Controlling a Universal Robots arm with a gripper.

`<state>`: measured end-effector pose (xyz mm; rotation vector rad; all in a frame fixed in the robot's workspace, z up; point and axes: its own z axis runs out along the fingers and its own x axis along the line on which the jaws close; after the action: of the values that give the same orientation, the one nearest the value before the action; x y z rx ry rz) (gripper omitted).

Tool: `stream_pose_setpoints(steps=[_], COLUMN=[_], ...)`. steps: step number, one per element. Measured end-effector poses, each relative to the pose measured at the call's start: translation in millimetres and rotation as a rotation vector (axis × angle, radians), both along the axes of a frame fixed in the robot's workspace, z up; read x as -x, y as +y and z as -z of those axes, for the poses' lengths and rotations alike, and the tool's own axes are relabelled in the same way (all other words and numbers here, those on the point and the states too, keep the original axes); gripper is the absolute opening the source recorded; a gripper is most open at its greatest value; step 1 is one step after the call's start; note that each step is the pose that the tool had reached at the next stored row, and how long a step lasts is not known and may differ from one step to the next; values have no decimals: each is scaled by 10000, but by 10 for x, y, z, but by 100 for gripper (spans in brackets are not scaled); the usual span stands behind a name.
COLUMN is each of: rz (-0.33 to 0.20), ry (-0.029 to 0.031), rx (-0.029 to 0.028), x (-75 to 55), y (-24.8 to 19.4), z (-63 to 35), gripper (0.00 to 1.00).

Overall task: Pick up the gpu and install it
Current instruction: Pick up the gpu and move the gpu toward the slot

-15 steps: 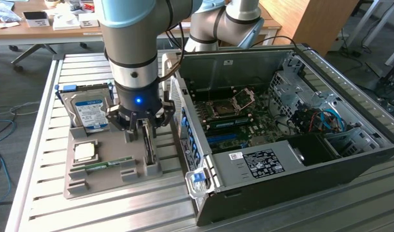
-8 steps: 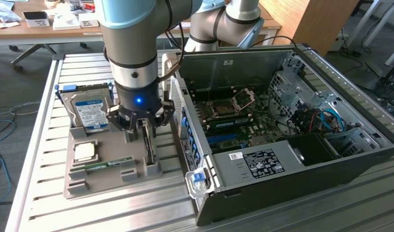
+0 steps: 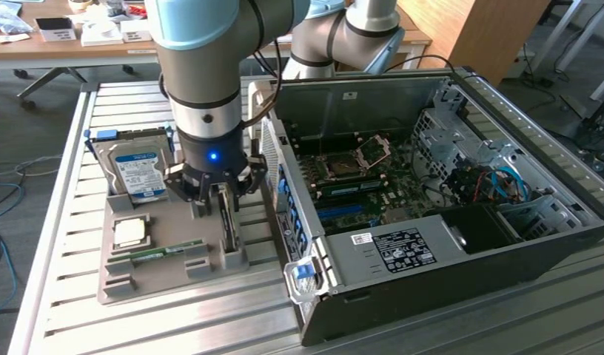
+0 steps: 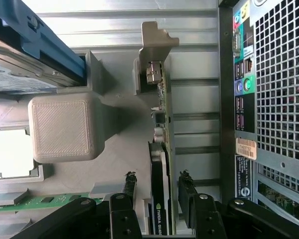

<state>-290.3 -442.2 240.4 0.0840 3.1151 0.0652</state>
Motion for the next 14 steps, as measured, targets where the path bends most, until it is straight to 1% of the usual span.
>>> stream_pose_setpoints(steps=[4,14], rz=[-7,-44], ry=[0,-1], rx=[0,-4], x=[0,-1], y=[8,12], z=[43,55], gripper=[47,47])
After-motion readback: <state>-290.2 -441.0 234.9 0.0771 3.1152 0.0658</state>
